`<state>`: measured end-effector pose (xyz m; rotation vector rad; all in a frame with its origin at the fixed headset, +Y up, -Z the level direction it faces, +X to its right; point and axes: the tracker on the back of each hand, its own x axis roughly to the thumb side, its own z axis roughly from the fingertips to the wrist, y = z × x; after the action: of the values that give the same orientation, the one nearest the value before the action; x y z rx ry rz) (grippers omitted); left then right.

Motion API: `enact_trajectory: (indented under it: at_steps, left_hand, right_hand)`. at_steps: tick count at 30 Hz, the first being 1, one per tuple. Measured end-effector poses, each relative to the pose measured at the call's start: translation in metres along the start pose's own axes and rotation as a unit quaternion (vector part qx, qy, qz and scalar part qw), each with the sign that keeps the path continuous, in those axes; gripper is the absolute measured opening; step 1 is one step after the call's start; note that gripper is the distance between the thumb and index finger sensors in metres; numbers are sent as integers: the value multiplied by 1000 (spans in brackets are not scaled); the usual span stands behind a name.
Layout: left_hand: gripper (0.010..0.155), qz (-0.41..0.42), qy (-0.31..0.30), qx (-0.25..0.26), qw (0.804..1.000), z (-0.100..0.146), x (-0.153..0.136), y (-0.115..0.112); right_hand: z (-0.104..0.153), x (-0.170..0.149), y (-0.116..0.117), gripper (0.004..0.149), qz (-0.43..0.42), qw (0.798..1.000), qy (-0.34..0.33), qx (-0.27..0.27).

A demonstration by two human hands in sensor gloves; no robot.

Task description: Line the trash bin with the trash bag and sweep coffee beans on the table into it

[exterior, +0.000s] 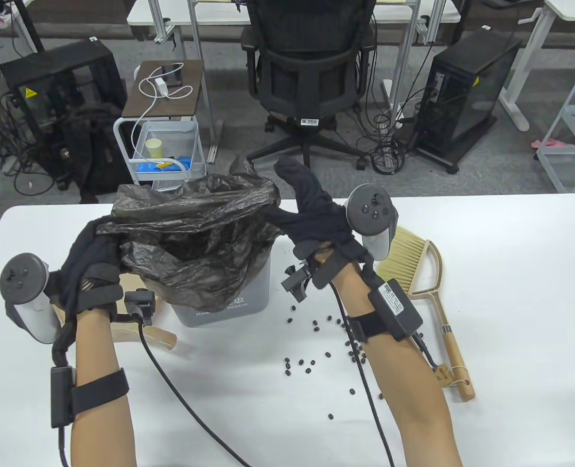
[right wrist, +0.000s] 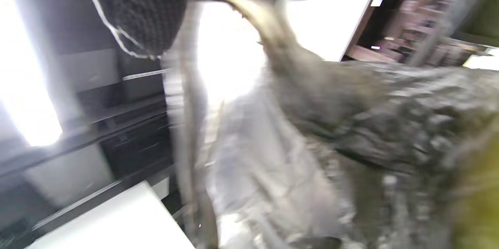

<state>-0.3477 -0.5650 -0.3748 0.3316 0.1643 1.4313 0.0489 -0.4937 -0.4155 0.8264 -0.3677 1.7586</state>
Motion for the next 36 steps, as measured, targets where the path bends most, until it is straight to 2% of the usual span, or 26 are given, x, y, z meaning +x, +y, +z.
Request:
enact_trajectory:
  at_steps: [4, 7, 8, 9, 10, 11, 13, 15, 17, 19, 20, 22, 23, 24, 25, 26, 27, 28, 30, 32, 34, 35, 36]
  left_hand:
    - [42, 12, -2, 1, 1000, -2, 9, -9]
    - [42, 12, -1, 2, 1000, -4, 16, -16]
    - [42, 9, -1, 5, 1000, -5, 18, -19]
    - [42, 6, 1, 9, 1000, -6, 20, -21]
    - [42, 2, 5, 8, 1000, -8, 21, -22]
    - [42, -5, 9, 2, 1000, -9, 22, -23]
    - [42, -24, 18, -11, 999, -11, 23, -22]
    - [42, -30, 25, -5, 999, -11, 23, -18]
    - [42, -45, 30, 16, 998, -9, 20, -15]
    - [42, -71, 34, 29, 996, -13, 15, -15]
    - [42, -73, 36, 28, 996, -14, 13, -16]
    - [42, -73, 36, 31, 996, -17, 11, -21]
    - [42, -77, 32, 28, 996, -18, 11, -24]
    - [43, -83, 26, 24, 996, -17, 12, -27]
    - [43, -86, 21, 24, 996, -17, 13, -28]
    - [44, -89, 14, 24, 996, -16, 16, -30]
    - [45, -90, 11, 23, 996, -15, 17, -30]
    - [47, -89, 7, 17, 996, -13, 19, -29]
    - [65, -110, -3, 6, 994, -9, 22, -27]
    - [80, -160, -17, 20, 987, -2, 24, -24]
    - [87, -169, -34, 1, 985, 4, 25, -22]
    - [90, -168, -45, -11, 985, 8, 25, -19]
    - [91, -166, -54, -14, 985, 11, 25, -16]
  right_hand:
    - [13, 43, 3, 73, 45, 995, -74, 38]
    - [21, 65, 18, 63, 49, 987, -121, 95]
    - [22, 69, 31, 55, 61, 975, -137, 166]
    - [23, 69, 38, 57, 85, 968, -115, 204]
    - [23, 64, 44, 60, 136, 962, -64, 228]
    - [20, 59, 45, 59, 183, 959, -22, 214]
    - [9, 41, 38, 59, 267, 956, 26, 118]
    - [4, 24, 18, 63, 280, 957, 76, 2]
    - [8, 23, 5, 70, 244, 968, 59, -17]
    - [15, 35, 6, 69, 188, 982, -6, -4]
    - [18, 40, 11, 68, 176, 984, -29, 19]
    - [20, 51, 30, 65, 157, 977, -73, 127]
    - [20, 53, 46, 64, 156, 961, -80, 212]
    - [19, 51, 63, 65, 170, 940, -53, 291]
    - [19, 48, 70, 69, 185, 930, -31, 316]
    - [18, 40, 84, 75, 239, 911, 10, 336]
    - [14, 32, 94, 87, 285, 897, 20, 336]
    - [9, 18, 104, 97, 333, 872, 45, 355]
    - [4, -7, 118, 104, 338, 838, 109, 414]
    - [1, -25, 125, 100, 330, 847, 120, 399]
    - [-3, -34, 124, 73, 329, 874, 113, 339]
    - [-6, -35, 120, 58, 311, 904, 97, 277]
    - [-8, -35, 117, 45, 295, 920, 92, 243]
